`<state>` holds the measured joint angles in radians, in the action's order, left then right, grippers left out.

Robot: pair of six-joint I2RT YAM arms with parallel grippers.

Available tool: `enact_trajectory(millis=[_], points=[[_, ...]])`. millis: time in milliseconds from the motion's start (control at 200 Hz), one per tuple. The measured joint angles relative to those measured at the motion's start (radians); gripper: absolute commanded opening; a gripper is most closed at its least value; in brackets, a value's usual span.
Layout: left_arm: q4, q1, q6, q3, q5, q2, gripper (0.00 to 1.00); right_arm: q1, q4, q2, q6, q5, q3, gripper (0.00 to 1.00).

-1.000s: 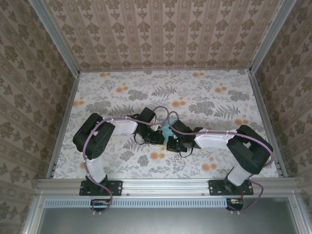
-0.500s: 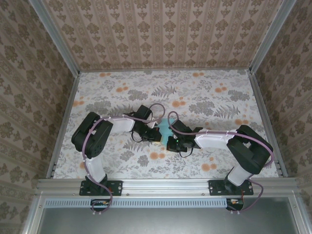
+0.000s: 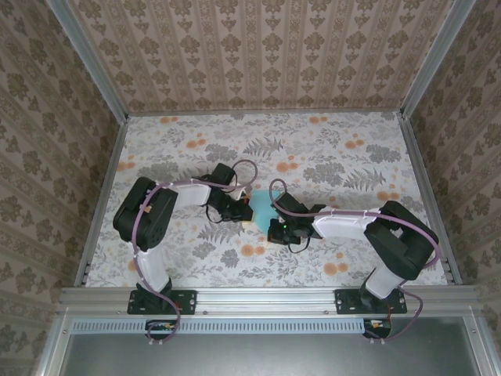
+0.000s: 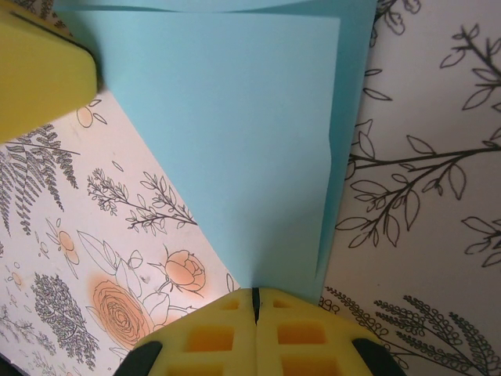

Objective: Fold a paper plane with a square sheet of paper (fold left side to right side)
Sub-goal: Third fold the triangle at the center of the table, then fourth fold the wing at the center of the table.

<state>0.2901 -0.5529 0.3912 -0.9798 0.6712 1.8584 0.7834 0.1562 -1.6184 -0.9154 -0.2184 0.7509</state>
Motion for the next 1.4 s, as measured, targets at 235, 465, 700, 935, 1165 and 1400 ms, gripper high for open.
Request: enact_trajectory(millis=[235,465,700,935,1165,1400], points=[[0.032,0.029,-0.02,-0.025,0.005,0.015,0.05,0.0,0.0,0.0,0.003,0.0,0.0,0.0],[0.04,0.061,-0.027,-0.035,-0.017,0.014,0.07,0.0,0.0,0.0,0.004,0.0,0.0,0.0],[0.039,0.077,-0.027,-0.01,-0.077,-0.037,0.24,0.0,0.005,0.018,0.029,0.001,-0.004,0.03],[0.012,0.087,0.027,0.121,-0.113,-0.229,0.39,-0.01,0.079,0.136,0.14,0.055,-0.003,0.29],[-0.083,0.088,0.158,0.266,-0.092,-0.376,0.48,-0.089,0.089,0.2,0.331,0.076,0.002,0.47],[-0.198,0.068,0.275,0.311,-0.061,-0.382,0.51,-0.161,0.005,0.111,0.447,0.009,0.026,0.44]])
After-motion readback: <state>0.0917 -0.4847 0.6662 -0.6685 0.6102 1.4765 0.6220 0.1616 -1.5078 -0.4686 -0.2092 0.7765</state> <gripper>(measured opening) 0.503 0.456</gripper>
